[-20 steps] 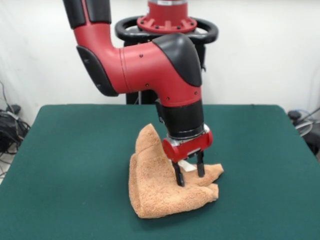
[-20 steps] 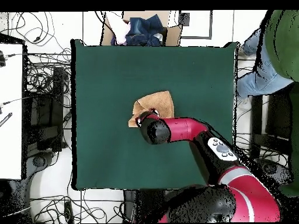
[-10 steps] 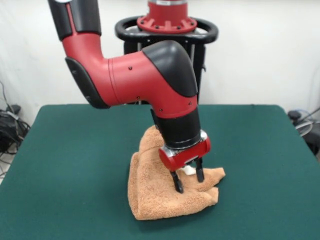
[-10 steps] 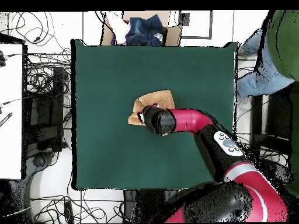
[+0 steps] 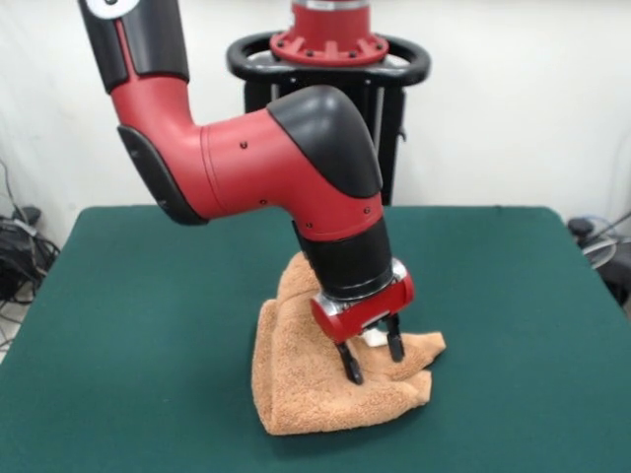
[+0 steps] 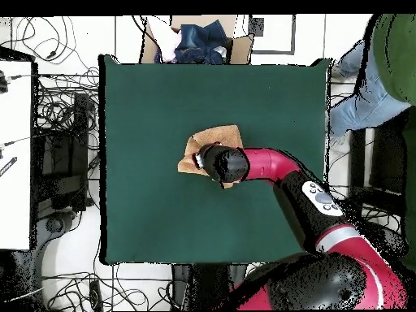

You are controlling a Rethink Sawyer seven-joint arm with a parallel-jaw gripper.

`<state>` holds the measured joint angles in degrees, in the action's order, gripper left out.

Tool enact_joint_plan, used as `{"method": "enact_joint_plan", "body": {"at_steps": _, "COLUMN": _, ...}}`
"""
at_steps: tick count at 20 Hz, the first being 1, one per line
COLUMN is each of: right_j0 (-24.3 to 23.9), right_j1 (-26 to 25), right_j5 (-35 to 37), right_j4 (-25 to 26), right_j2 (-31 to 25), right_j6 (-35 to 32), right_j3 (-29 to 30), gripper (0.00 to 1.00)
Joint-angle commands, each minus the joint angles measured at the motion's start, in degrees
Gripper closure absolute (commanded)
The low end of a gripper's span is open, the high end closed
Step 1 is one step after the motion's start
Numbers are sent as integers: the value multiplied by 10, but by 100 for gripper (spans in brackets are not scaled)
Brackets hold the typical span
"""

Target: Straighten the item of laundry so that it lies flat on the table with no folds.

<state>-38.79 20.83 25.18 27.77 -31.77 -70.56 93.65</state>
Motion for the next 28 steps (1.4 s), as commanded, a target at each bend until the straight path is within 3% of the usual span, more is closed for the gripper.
{"method": "enact_joint_plan", "body": {"at_steps": 1, "right_j0": -10, "right_j1": -18, "right_j5": 11, "right_j4": 26, "right_j2": -24, "right_j6": 37, "right_j3": -70, "gripper": 0}}
{"method": "enact_joint_plan", "body": {"at_steps": 6, "right_j0": -17, "right_j1": 4, "right_j5": 11, "right_j4": 27, "right_j2": -24, "right_j6": 31, "right_j3": -52, "gripper": 0}}
{"method": "enact_joint_plan", "body": {"at_steps": 11, "right_j0": -28, "right_j1": 14, "right_j5": 57, "right_j4": 22, "right_j2": -39, "right_j6": 71, "right_j3": -71, "gripper": 0}}
{"method": "enact_joint_plan", "body": {"at_steps": 28, "right_j0": -43, "right_j1": 51, "right_j5": 106, "right_j4": 24, "right_j2": -49, "right_j6": 89, "right_j3": -77, "gripper": 0}}
